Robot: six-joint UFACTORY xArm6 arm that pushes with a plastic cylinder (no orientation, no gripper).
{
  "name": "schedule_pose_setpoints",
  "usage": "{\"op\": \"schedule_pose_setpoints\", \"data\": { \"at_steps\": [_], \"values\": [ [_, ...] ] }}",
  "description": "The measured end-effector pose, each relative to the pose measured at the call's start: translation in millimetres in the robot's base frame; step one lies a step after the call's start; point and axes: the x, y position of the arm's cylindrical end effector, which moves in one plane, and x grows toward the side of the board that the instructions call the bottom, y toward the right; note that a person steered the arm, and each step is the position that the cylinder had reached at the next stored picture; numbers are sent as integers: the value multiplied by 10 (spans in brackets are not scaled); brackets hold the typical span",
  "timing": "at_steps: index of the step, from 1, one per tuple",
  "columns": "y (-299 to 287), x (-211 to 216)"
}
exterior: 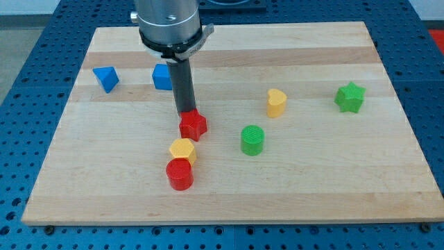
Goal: Push the green circle towards the top center of the board
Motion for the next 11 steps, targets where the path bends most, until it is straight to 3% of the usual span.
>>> {"op": "schedule_pose_setpoints", "data": {
  "at_steps": [3, 7, 8, 11],
  "values": [
    [24, -270],
    [1265, -535],
    [1387, -485],
    [1406, 308]
  ]
}}
